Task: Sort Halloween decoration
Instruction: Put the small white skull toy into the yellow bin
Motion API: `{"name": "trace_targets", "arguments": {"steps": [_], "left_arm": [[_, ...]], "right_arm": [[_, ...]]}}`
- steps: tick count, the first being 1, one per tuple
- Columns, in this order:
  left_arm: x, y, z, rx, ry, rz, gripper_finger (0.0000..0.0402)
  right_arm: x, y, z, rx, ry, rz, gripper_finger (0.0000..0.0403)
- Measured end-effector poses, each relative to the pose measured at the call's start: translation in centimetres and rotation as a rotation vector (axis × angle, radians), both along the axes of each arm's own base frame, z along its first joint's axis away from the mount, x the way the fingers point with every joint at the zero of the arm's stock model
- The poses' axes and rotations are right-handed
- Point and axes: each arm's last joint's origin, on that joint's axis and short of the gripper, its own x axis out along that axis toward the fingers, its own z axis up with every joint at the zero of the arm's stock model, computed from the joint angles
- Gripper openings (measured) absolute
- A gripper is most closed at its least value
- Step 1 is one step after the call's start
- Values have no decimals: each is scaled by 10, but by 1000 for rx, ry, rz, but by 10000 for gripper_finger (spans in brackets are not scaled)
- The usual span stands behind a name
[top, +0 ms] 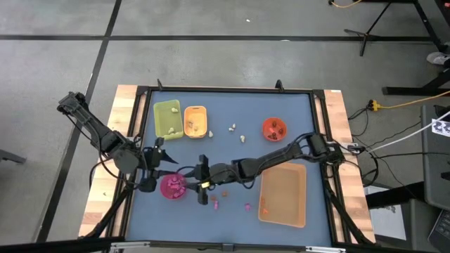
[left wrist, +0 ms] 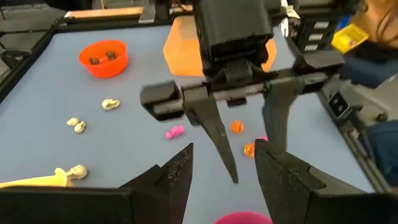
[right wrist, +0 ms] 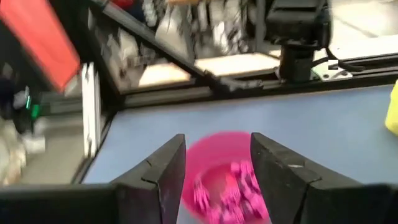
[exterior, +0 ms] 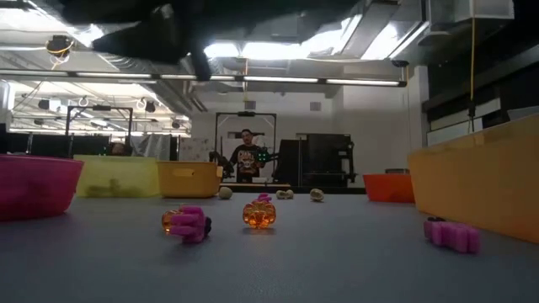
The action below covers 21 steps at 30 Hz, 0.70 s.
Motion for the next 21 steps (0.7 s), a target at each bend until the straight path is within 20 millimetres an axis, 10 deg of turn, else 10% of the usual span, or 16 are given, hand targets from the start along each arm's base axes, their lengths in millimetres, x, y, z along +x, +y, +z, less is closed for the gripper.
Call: {"name": "trace_targets", "arguments": {"steps": [21], "left_arm": [[76, 43, 15, -48, -286, 168, 156]], "right_arm": [[-124, -19, 124, -203, 480, 62, 179]]}}
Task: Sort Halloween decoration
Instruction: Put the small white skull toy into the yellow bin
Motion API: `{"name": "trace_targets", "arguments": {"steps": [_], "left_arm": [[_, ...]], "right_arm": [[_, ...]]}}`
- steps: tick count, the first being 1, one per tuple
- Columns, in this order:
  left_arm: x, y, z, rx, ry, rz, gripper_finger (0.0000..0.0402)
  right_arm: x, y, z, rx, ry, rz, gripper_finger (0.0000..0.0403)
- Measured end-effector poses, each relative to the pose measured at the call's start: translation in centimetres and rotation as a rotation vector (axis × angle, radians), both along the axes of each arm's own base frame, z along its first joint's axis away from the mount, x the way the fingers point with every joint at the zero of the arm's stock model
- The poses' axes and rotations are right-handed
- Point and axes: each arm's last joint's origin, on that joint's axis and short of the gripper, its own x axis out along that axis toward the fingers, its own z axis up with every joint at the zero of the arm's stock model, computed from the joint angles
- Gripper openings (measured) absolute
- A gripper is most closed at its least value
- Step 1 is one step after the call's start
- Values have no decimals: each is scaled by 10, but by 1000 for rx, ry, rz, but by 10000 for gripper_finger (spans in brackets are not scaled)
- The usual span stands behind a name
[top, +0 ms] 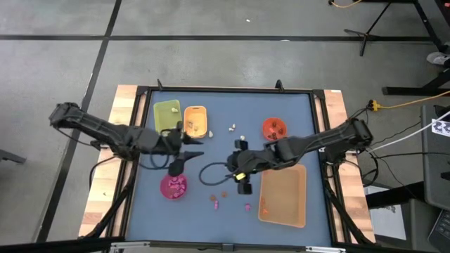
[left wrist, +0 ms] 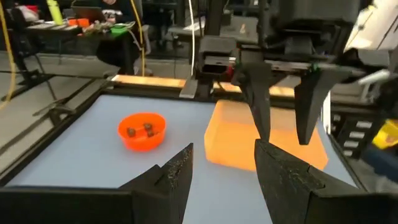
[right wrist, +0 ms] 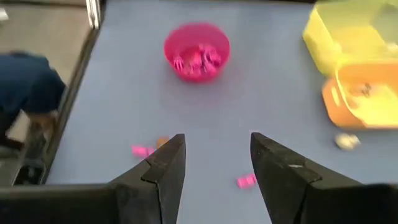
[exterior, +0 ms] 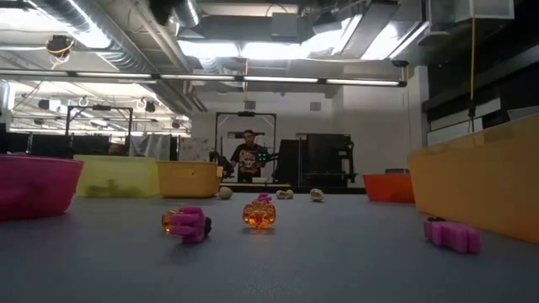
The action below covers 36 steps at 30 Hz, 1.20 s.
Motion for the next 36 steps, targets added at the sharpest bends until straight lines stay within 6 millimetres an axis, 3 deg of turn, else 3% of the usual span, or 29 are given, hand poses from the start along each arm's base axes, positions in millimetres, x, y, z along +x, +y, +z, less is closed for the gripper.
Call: {"name": "trace_targets", "arguments": {"steps": [7, 14, 20, 29, 36], "left_arm": [[43, 43, -16, -44, 9, 9, 156], [91, 94, -27, 17, 109, 88, 156], [119, 133, -54, 41, 259, 150, 156], [145, 173, -117, 33, 442, 170, 156], [151, 187, -154, -24, 519, 137, 156]], "right_arm": [[-27, -7, 1, -128, 156, -19, 179], [-40, -13, -6, -208, 292, -40, 179], [-46, -15, -9, -222, 360, -58, 179], [-55, -18, -9, -231, 432, -83, 179], [-63, -22, -14, -288, 441, -121, 179]]}}
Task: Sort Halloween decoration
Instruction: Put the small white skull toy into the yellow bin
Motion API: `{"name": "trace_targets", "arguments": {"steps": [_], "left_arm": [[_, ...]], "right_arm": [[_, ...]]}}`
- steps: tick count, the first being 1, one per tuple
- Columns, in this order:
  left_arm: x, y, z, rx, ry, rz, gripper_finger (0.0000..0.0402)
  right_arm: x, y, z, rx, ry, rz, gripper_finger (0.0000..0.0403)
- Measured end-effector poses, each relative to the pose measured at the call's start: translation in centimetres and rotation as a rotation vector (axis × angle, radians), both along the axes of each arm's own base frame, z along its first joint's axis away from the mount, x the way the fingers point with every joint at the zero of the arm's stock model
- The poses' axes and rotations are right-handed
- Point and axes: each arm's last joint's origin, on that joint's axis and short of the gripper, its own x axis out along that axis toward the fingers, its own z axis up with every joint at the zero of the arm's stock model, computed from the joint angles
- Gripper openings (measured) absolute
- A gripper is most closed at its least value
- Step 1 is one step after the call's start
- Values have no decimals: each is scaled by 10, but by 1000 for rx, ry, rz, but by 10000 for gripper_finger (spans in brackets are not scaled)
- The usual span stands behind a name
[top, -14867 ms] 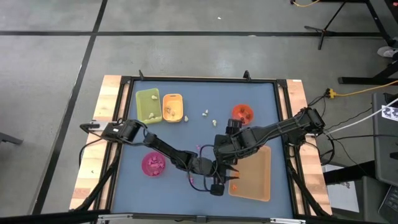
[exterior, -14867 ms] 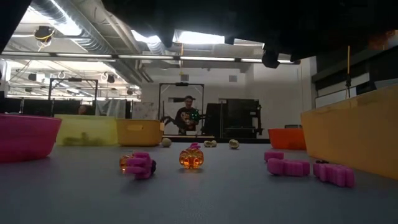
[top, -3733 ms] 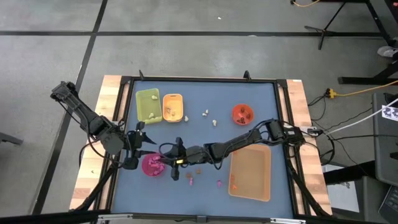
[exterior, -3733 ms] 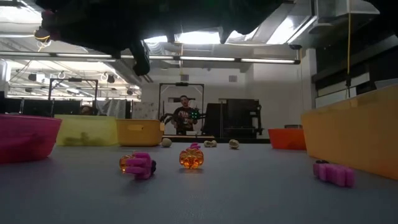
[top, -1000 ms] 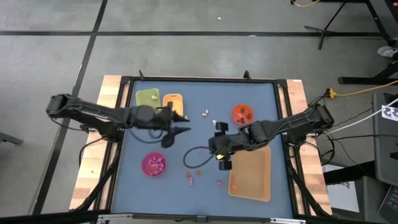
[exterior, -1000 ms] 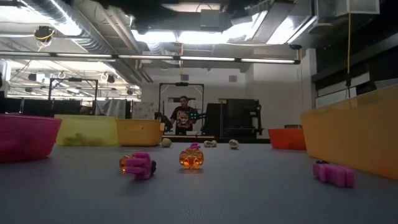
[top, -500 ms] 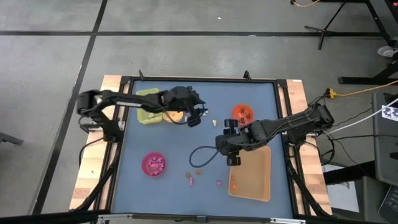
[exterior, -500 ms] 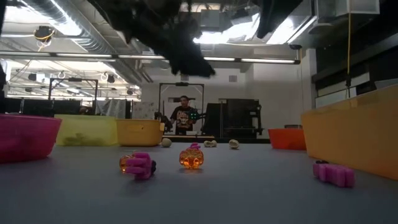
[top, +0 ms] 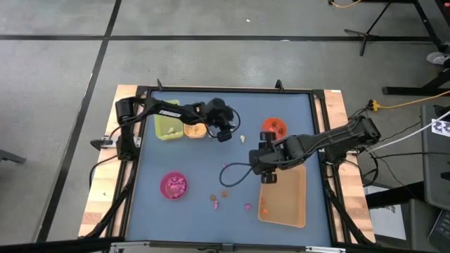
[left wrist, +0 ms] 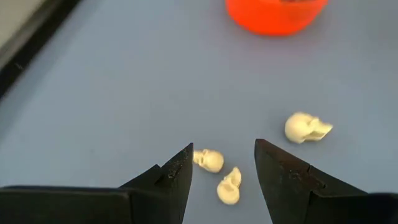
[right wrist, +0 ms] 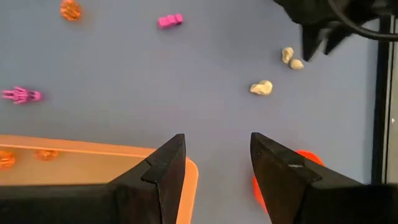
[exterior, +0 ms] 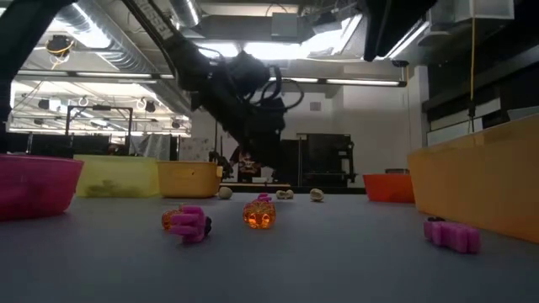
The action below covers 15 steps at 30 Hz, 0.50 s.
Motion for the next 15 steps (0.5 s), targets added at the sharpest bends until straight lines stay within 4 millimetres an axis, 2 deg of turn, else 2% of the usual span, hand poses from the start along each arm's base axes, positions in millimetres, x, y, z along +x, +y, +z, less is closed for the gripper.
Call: {"name": "trace_targets", "arguments": {"steps": [9, 15], "left_arm": [[2, 1, -24, -38, 46, -26, 156], [2, 1, -26, -29, 63, -38, 156]], "right_arm": [[-8, -3, -30, 31, -63, -29, 179], [-10, -3, -53, 41, -63, -61, 179]]}}
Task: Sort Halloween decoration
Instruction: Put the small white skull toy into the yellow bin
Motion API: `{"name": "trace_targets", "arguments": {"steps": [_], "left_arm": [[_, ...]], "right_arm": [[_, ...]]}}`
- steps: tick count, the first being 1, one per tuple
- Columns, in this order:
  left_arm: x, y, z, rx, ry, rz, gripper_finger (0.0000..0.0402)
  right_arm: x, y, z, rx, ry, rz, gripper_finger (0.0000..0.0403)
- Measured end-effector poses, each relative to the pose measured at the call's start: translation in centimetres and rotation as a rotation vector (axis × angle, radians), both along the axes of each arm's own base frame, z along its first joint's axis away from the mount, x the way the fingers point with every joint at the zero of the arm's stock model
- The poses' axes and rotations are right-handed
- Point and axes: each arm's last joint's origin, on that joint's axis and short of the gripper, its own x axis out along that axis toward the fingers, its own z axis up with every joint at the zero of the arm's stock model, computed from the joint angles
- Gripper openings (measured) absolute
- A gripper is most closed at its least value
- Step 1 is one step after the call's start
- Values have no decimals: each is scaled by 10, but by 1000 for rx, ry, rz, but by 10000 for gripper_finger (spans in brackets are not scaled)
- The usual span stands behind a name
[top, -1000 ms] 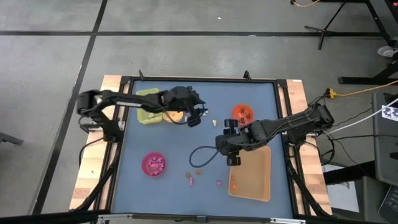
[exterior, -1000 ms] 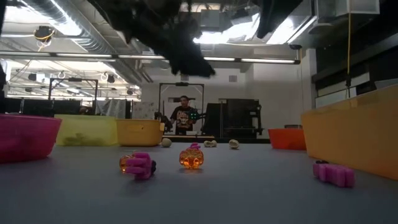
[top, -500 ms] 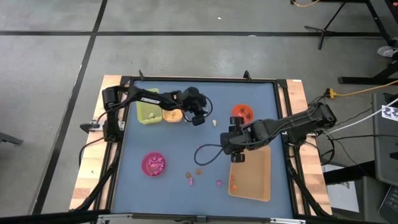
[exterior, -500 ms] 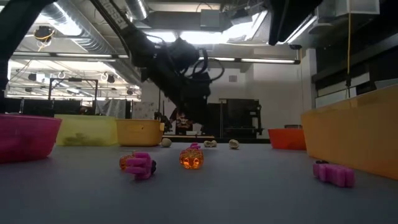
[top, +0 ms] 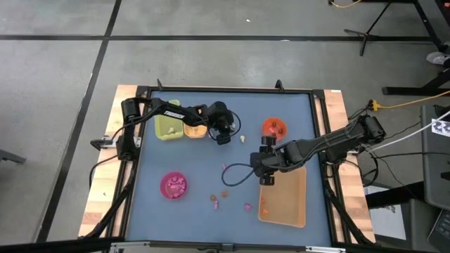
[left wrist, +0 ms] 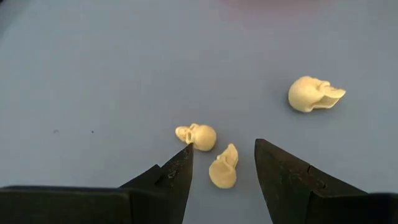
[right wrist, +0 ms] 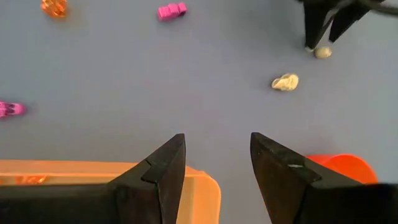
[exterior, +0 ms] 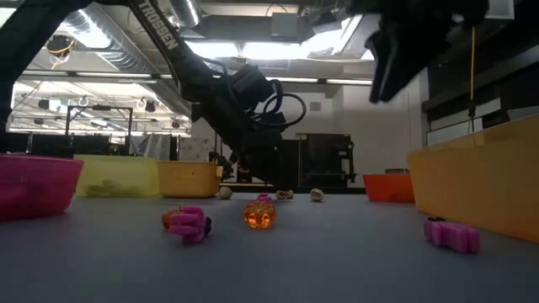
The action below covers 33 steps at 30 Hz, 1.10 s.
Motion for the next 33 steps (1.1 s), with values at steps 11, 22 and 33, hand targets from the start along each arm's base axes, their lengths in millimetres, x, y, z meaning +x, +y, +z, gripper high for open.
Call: {"name": "trace_targets", "arguments": {"steps": [11, 22, 33], "left_arm": [[1, -2, -13, -10, 33, -5, 156], [0, -2, -15, -11, 53, 1, 143], [0, -2, -15, -16, 57, 1, 92]], "right_arm": [[-1, 0, -22, 19, -23, -28, 179], [0, 0, -22, 23, -36, -28, 179], [0, 0, -22, 24, -38, -28, 179]]}}
